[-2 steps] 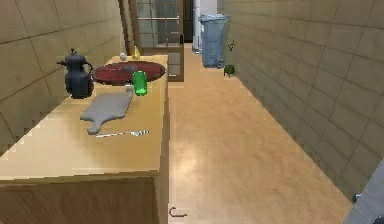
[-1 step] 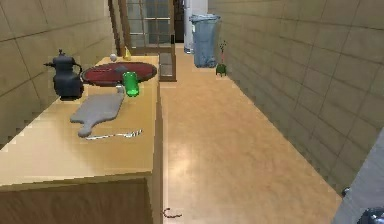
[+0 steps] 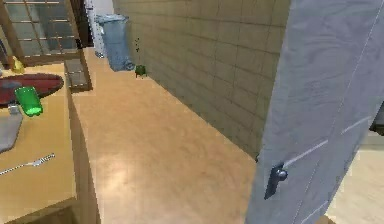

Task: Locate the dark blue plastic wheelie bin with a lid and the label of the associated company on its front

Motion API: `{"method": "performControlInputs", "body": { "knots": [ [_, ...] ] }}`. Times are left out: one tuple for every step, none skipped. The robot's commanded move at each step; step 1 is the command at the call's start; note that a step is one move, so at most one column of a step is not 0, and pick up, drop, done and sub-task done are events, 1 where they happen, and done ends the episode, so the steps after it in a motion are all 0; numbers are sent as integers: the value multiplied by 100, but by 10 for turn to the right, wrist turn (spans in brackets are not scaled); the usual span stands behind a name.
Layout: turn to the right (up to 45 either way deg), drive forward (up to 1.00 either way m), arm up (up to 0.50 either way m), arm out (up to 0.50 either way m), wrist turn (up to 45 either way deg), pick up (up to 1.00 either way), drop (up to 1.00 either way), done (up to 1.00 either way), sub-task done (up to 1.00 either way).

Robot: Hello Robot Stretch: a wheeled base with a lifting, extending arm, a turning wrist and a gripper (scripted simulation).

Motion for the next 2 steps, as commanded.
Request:
{"method": "performControlInputs", "body": {
  "knots": [
    [0,50,0,0,0,0,0,0,0],
    [-240,0,0,0,0,0,0,0,0]
  ]
}}
